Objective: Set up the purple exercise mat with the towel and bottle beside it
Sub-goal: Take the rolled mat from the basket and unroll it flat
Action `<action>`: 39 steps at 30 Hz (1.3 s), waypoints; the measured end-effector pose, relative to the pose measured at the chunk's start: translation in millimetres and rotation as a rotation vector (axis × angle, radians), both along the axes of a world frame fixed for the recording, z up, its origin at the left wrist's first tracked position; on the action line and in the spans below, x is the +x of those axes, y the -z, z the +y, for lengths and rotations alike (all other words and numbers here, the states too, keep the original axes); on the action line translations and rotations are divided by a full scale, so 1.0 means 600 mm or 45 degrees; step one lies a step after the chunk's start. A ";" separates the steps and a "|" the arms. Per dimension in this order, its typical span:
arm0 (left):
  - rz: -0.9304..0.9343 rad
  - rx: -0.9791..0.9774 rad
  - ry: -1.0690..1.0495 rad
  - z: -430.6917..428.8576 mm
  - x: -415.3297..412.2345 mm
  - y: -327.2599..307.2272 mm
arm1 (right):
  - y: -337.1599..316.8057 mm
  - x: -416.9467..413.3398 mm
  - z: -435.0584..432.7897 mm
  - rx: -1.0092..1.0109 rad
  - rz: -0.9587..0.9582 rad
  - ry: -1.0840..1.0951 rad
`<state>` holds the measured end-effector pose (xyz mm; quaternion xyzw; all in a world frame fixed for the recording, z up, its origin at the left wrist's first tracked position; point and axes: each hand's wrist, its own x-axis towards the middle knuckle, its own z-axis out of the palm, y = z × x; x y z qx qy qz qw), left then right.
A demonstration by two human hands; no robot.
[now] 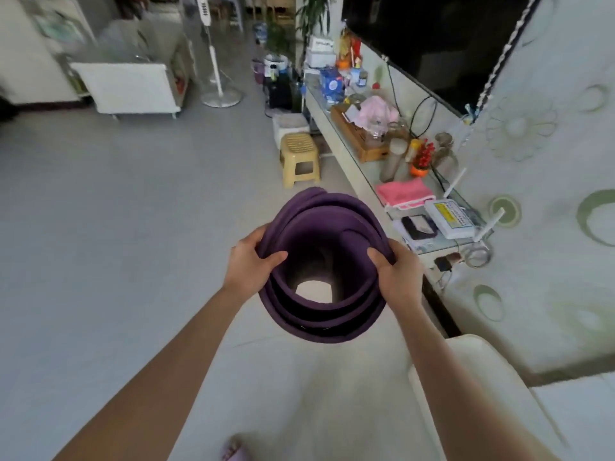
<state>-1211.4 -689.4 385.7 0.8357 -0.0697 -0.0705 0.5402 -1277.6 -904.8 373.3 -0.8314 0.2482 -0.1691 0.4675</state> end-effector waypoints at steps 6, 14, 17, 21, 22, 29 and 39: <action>0.036 0.025 -0.244 0.268 0.084 0.027 | 0.037 0.151 0.252 0.076 0.024 -0.230; 0.078 0.081 -0.503 0.537 0.172 0.053 | 0.063 0.310 0.520 0.033 0.038 -0.516; 0.091 0.102 -0.588 0.620 0.209 0.067 | 0.072 0.370 0.607 0.038 0.049 -0.597; 0.101 0.116 -0.656 0.722 0.278 0.086 | 0.092 0.458 0.712 0.048 0.054 -0.650; 0.113 0.124 -0.668 0.747 0.300 0.089 | 0.096 0.482 0.737 0.055 0.066 -0.652; 0.192 0.142 -0.689 0.908 0.477 0.109 | 0.122 0.659 0.904 0.081 0.130 -0.642; 0.189 0.126 -0.623 1.116 0.721 0.099 | 0.110 0.874 1.103 0.100 0.165 -0.574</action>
